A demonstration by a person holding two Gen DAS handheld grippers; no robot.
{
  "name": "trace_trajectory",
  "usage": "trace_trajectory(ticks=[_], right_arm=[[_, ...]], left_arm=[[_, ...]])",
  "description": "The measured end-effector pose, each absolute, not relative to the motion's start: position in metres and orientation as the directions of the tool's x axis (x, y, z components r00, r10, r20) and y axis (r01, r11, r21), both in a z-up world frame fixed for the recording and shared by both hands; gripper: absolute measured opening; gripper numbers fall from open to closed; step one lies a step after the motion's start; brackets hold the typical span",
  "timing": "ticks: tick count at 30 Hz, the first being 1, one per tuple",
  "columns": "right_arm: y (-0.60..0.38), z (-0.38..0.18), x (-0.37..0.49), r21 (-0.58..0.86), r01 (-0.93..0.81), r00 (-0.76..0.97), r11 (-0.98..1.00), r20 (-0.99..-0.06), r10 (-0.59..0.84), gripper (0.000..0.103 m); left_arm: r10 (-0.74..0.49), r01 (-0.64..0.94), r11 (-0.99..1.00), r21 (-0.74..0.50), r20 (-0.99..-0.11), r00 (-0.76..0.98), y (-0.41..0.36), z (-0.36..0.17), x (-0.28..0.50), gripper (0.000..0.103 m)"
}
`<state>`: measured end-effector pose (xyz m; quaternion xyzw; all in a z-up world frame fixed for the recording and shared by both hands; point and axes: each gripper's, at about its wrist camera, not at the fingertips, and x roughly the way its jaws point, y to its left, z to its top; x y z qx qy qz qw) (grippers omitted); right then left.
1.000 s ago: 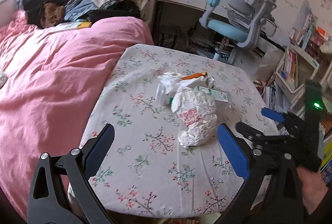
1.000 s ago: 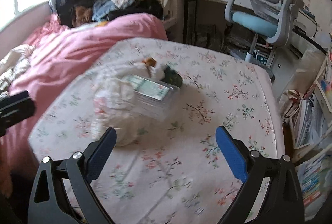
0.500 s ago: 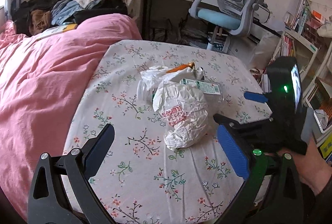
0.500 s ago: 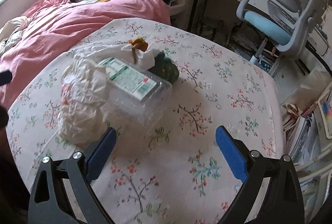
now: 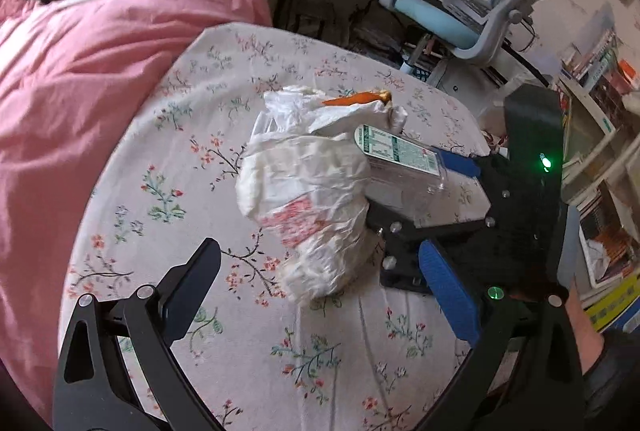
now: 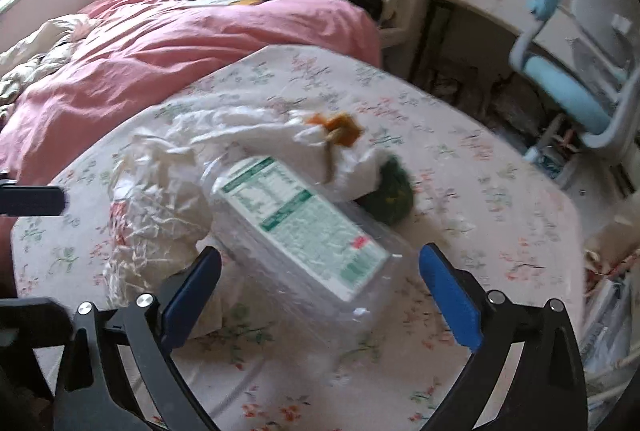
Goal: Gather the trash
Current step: 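Grasp the clear plastic container with the right tool while the left tool grasps the white bag, then carry the container and white bag over the yellow wastebasket and release both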
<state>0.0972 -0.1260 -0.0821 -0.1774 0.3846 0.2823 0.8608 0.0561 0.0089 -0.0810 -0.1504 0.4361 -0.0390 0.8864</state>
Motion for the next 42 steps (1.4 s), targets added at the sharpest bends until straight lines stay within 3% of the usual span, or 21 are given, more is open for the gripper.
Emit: trace_trajectory(ticks=[3, 9, 17, 20, 22, 24, 25, 26, 28, 37, 42], right_arm=[[-0.124, -0.084, 0.094, -0.073, -0.65, 0.506, 0.756, -0.784, 0.36, 0.074], [-0.136, -0.077, 0.083, -0.043, -0.663, 0.464, 0.748, -0.807, 0.365, 0.065], [-0.171, -0.072, 0.056, -0.009, -0.649, 0.368, 0.761, -0.879, 0.303, 0.065], [-0.172, -0.076, 0.052, -0.039, -0.64, 0.402, 0.768, -0.868, 0.291, 0.078], [-0.166, -0.079, 0.05, -0.069, -0.644, 0.427, 0.762, -0.859, 0.283, 0.079], [-0.158, -0.084, 0.049, -0.092, -0.651, 0.436, 0.753, -0.858, 0.272, 0.079], [-0.155, -0.085, 0.049, -0.099, -0.655, 0.438, 0.749, -0.857, 0.27, 0.075], [-0.154, -0.085, 0.049, -0.099, -0.656, 0.435, 0.748, -0.86, 0.268, 0.069], [-0.158, -0.082, 0.051, -0.069, -0.644, 0.422, 0.762, -0.863, 0.278, 0.065], [-0.203, -0.066, 0.046, 0.363, -0.484, 0.295, 0.797, -0.789, 0.539, 0.06], [-0.205, -0.063, 0.028, 0.438, -0.462, 0.27, 0.771, -0.759, 0.593, 0.059]], left_arm=[[-0.174, -0.086, 0.955, -0.283, -0.773, 0.611, 0.009, -0.086, 0.061, 0.096], [-0.094, -0.172, 0.955, -0.243, -0.794, 0.6, 0.023, -0.092, 0.063, 0.096], [-0.164, -0.143, 0.943, -0.299, -0.795, 0.584, 0.022, -0.102, 0.068, 0.096], [-0.175, -0.091, 0.958, -0.274, -0.802, 0.571, 0.006, -0.105, 0.068, 0.096], [-0.18, -0.058, 0.965, -0.255, -0.809, 0.559, -0.005, -0.108, 0.067, 0.096], [-0.19, -0.017, 0.971, -0.239, -0.811, 0.553, -0.012, -0.11, 0.066, 0.078], [-0.201, 0.003, 0.972, -0.237, -0.818, 0.538, -0.015, -0.111, 0.066, 0.061], [-0.208, 0.009, 0.971, -0.24, -0.82, 0.533, -0.015, -0.111, 0.064, 0.052], [-0.216, -0.004, 0.965, -0.262, -0.804, 0.554, -0.007, -0.105, 0.059, 0.044], [-0.219, -0.137, 0.906, -0.401, -0.719, 0.66, 0.047, -0.077, 0.028, 0.04], [-0.216, -0.153, 0.899, -0.41, -0.72, 0.659, 0.055, -0.075, 0.01, 0.041]])
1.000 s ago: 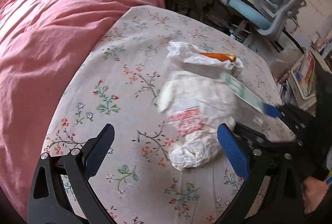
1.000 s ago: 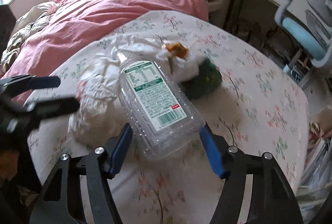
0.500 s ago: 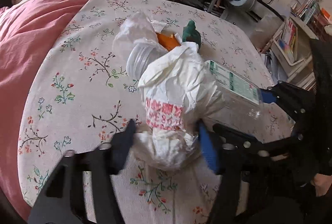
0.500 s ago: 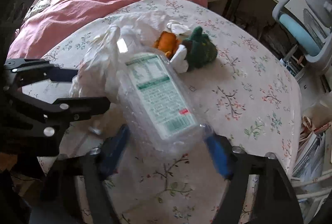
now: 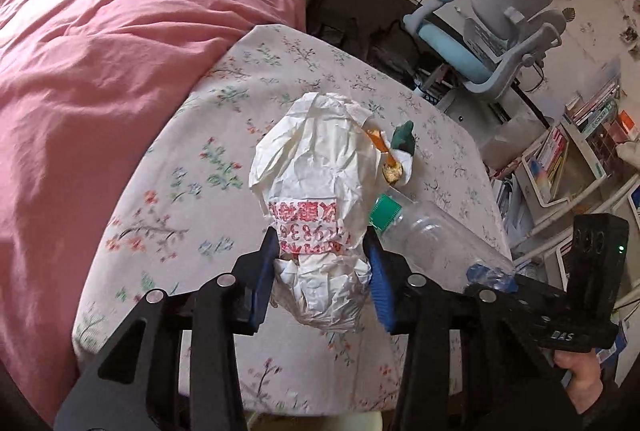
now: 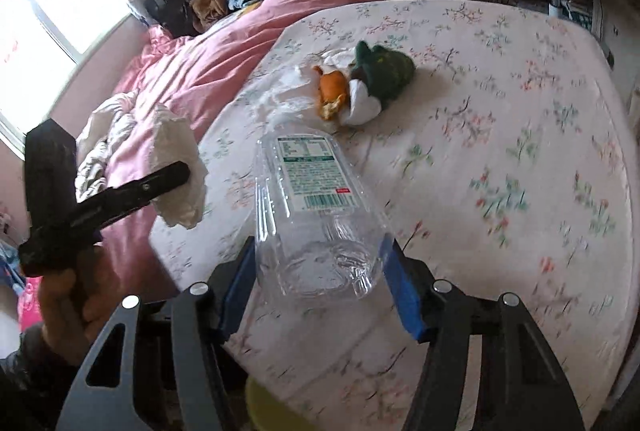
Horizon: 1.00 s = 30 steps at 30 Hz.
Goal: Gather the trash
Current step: 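Carry the container and white bag over the yellow wastebasket and release both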
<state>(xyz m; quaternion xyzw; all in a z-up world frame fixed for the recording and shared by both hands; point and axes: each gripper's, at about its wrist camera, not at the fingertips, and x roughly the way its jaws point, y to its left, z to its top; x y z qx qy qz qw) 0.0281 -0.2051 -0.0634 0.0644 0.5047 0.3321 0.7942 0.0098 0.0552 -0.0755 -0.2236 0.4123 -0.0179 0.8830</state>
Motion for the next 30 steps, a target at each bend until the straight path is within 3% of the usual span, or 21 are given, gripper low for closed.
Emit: trace_trajectory(ticks=[13, 23, 30], right_arm=[[-0.225, -0.02, -0.075, 0.48, -0.53, 0.322, 0.7, -0.649, 0.689, 0.058], [-0.203, -0.008, -0.142, 0.33, -0.648, 0.295, 0.686, -0.722, 0.626, 0.056], [-0.179, -0.048, -0.148, 0.244, -0.67, 0.262, 0.701, -0.806, 0.53, 0.056]], left_arm=[[-0.231, -0.125, 0.895, -0.429, -0.683, 0.693, 0.065, -0.056, -0.041, 0.041], [-0.247, -0.029, 0.935, -0.354, -0.708, 0.662, 0.038, -0.06, -0.086, 0.041], [-0.26, 0.015, 0.948, -0.319, -0.741, 0.619, 0.02, -0.07, -0.105, 0.041]])
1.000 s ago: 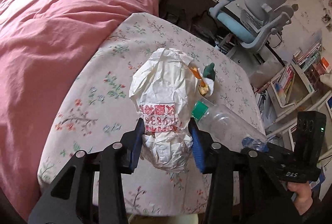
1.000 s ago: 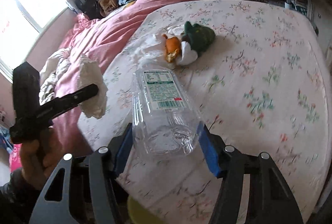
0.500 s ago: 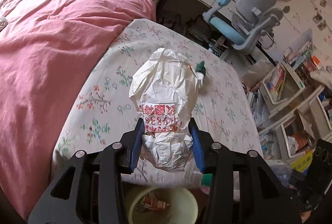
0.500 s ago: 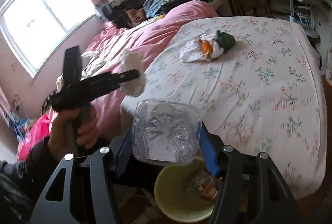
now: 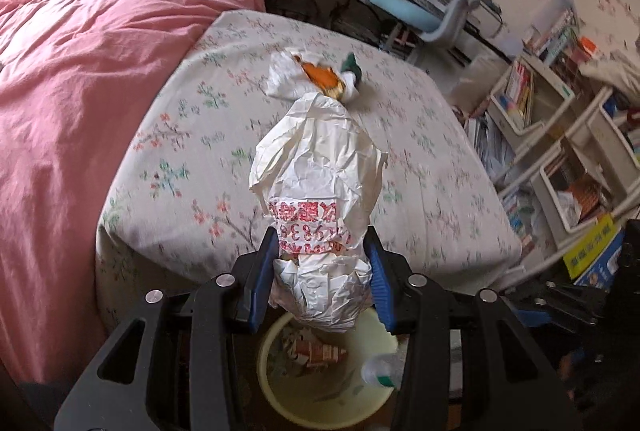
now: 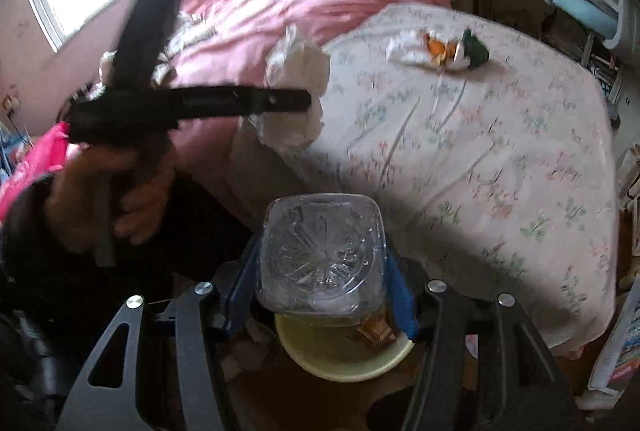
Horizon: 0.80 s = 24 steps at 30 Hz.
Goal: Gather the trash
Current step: 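Carry the container and white bag over the yellow wastebasket and release both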
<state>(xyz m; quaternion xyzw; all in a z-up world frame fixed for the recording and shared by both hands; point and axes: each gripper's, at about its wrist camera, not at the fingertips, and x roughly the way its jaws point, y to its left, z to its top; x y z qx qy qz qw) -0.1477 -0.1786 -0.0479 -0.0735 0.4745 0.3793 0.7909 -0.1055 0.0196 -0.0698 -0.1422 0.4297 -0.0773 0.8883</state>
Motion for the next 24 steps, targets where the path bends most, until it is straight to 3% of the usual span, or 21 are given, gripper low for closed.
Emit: trace_trajectory(ticks=[4, 9, 14, 17, 24], right_arm=[[-0.175, -0.077, -0.141, 0.238, -0.617, 0.243, 0.75, -0.849, 0.469, 0.058], [-0.213, -0.068, -0.122, 0.322, -0.448, 0.407, 0.834, -0.757, 0.511, 0.073], [-0.248, -0.06, -0.11, 0.44, -0.303, 0.522, 0.845, -0.665, 0.534, 0.076], [-0.251, -0.057, -0.109, 0.437, -0.289, 0.55, 0.852, -0.652, 0.522, 0.077], [-0.241, -0.056, -0.112, 0.369, -0.313, 0.578, 0.875, -0.657, 0.484, 0.086]], left_arm=[[-0.262, 0.028, 0.954, -0.298, -0.785, 0.562, 0.011, -0.084, -0.117, 0.041], [-0.267, 0.113, 0.964, -0.242, -0.853, 0.449, -0.016, -0.107, -0.125, 0.043], [-0.217, 0.256, 0.958, -0.127, -0.906, 0.364, -0.052, -0.123, -0.131, 0.06], [-0.187, 0.282, 0.956, -0.077, -0.902, 0.389, -0.059, -0.12, -0.136, 0.067], [-0.17, 0.099, 0.985, -0.139, -0.813, 0.557, -0.021, -0.09, -0.129, 0.084]])
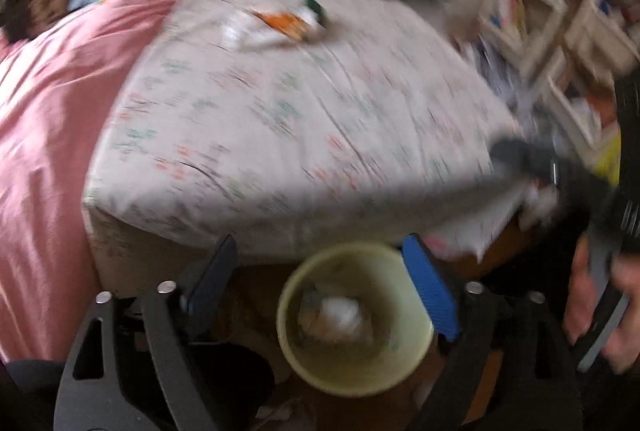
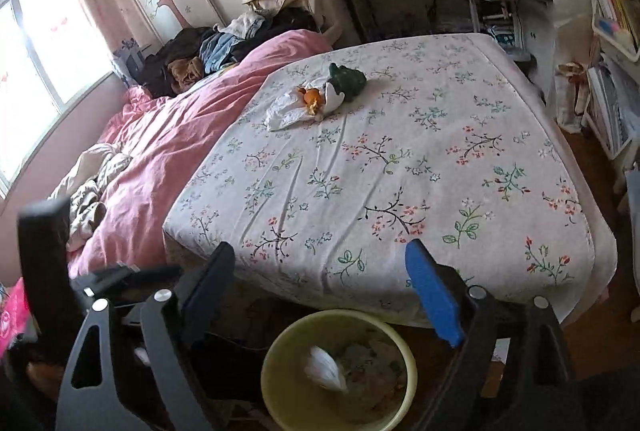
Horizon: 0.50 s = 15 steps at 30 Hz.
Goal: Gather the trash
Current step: 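Carry the container and white bag over the yellow wastebasket and release both, then move both tools back toward the orange peels on the table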
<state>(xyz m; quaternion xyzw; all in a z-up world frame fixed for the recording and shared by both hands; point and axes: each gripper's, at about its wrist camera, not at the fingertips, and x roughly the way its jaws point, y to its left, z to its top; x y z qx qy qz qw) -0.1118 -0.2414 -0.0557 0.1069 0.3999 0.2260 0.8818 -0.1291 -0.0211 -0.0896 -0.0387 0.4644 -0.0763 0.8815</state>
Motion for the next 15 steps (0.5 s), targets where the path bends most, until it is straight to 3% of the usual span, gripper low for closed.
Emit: trace_trajectory(ticks=[7, 15], right_arm=[[-0.231, -0.062, -0.112, 0.323, -0.332, 0.572, 0.886, -0.678, 0.462, 0.087], [-0.224, -0.064, -0.115, 0.291, -0.354, 0.566, 0.889, -0.69, 0.451, 0.088]], left_arm=[[-0.192, -0.023, 0.967, -0.252, -0.793, 0.578, 0.008, -0.087, -0.121, 0.087], [-0.188, -0.012, 0.971, -0.24, -0.792, 0.581, 0.003, -0.088, -0.121, 0.087]])
